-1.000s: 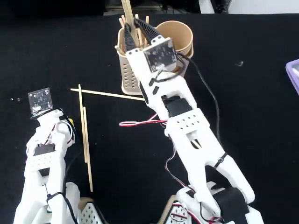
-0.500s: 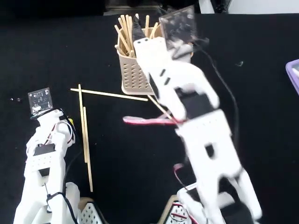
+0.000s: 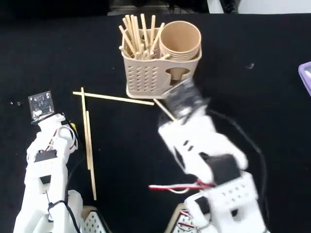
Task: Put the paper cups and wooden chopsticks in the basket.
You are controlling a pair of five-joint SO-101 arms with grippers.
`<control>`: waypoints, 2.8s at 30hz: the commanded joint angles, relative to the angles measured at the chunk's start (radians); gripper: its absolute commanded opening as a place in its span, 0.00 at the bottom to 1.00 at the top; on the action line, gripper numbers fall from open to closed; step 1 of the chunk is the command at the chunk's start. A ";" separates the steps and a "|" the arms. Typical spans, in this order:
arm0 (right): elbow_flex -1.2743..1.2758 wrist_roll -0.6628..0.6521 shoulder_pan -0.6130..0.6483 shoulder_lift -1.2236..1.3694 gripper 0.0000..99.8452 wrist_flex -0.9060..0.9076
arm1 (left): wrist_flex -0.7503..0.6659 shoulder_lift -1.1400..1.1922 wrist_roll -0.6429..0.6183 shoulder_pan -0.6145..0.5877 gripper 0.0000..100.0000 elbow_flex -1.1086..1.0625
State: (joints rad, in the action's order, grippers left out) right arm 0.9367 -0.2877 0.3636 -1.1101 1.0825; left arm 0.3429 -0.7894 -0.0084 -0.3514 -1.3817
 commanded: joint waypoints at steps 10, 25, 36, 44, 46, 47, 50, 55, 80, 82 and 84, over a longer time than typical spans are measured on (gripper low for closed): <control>0.228 -0.328 -0.272 0.509 0.21 -0.410 | -0.018 0.003 0.009 0.004 0.13 0.005; 0.113 -0.520 -0.327 0.871 0.10 -0.528 | -0.018 0.003 0.009 0.004 0.13 0.005; 0.114 -0.437 -0.276 0.559 0.01 -0.218 | -0.018 0.003 0.009 0.005 0.13 0.005; 0.102 -0.356 -0.190 -0.027 0.01 0.044 | -0.018 0.003 0.009 0.004 0.13 0.005; 0.087 -0.311 -0.172 -0.179 0.01 0.074 | -0.018 0.003 0.009 0.004 0.13 0.005; 0.081 -0.275 -0.160 -0.251 0.01 0.072 | -0.018 0.003 0.009 0.004 0.13 0.005; 0.059 -0.149 -0.077 -0.427 0.01 0.015 | -0.018 0.003 0.009 0.004 0.13 0.005; 0.108 0.003 0.008 -0.529 0.01 -0.295 | -0.018 0.003 0.009 0.004 0.13 0.005; -0.300 0.209 -0.017 0.654 0.01 -1.534 | -0.018 0.003 0.009 0.005 0.13 0.005; -0.352 0.207 -0.017 0.722 0.01 -1.534 | -0.018 0.003 0.009 0.005 0.13 0.005; -0.372 0.206 -0.017 0.763 0.01 -1.534 | -0.018 0.003 0.009 0.005 0.13 0.005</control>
State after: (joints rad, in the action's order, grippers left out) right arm 0.6805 -0.0806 0.3713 -0.4258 -0.4335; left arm 0.3429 -0.7894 -0.0084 -0.3514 -1.3817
